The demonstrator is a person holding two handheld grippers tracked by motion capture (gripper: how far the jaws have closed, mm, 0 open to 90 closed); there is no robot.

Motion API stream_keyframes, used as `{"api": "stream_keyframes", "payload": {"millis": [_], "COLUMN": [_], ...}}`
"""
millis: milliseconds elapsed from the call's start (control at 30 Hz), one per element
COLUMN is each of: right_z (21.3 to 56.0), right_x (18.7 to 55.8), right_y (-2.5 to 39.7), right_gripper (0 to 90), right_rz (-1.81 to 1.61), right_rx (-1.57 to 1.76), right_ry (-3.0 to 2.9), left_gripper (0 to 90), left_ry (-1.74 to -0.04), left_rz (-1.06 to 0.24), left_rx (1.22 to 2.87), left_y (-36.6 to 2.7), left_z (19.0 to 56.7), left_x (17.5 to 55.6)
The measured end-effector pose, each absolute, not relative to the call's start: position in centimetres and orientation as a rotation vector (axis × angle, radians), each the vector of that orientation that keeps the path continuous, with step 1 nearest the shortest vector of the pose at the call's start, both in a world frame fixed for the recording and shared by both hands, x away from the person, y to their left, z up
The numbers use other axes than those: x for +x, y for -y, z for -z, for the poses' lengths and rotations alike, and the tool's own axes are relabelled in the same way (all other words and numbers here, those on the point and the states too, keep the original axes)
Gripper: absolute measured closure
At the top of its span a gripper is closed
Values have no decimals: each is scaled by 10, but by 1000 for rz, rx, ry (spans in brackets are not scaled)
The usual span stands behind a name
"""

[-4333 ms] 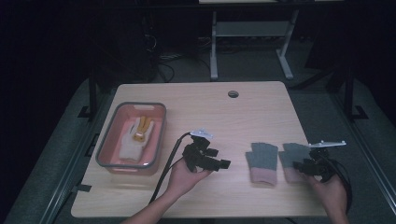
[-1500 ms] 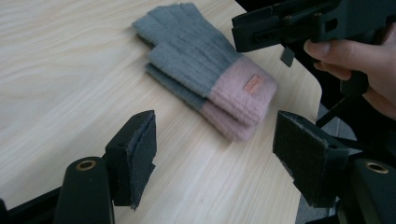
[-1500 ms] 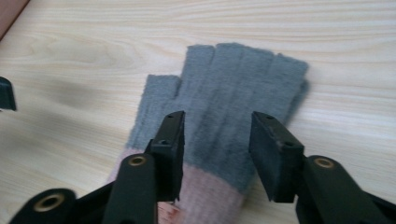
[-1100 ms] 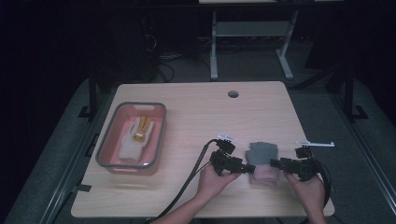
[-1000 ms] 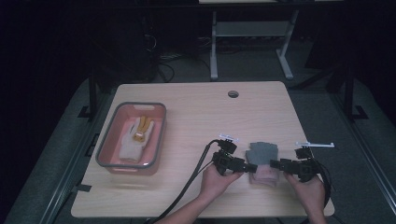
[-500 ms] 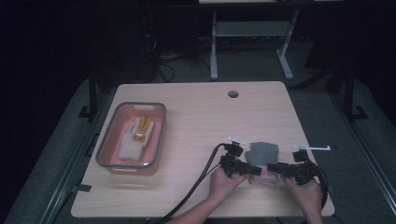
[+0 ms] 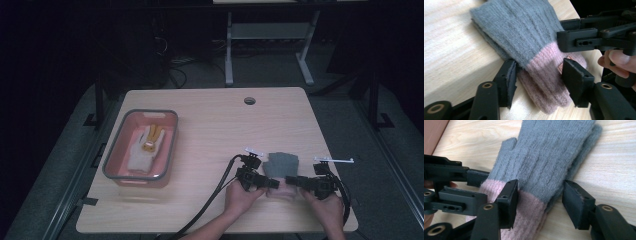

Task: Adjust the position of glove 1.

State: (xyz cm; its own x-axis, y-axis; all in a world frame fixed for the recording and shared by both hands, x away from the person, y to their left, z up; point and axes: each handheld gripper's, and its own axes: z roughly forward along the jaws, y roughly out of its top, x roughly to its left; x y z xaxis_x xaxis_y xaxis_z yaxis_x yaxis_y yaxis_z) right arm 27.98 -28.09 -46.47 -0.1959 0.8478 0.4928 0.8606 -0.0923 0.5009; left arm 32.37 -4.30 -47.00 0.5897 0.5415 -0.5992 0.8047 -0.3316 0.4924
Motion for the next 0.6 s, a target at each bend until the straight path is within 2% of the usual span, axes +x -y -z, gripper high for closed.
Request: {"api": "stream_keyframes", "payload": {"millis": [367, 600], "right_z": [468, 465], "right_x": [280, 280], "right_y": [279, 278], "right_gripper": [687, 724], "right_rz": [1253, 1266], "right_rx": [-1929, -1929], "right_ry": [2051, 2047], "left_gripper": [569, 608], "left_ry": [-1082, -1071], "left_rz": [476, 472], "left_rx": [1984, 1956], "left_y": [41, 38], "left_z": [474, 476], "left_x": [329, 329]}}
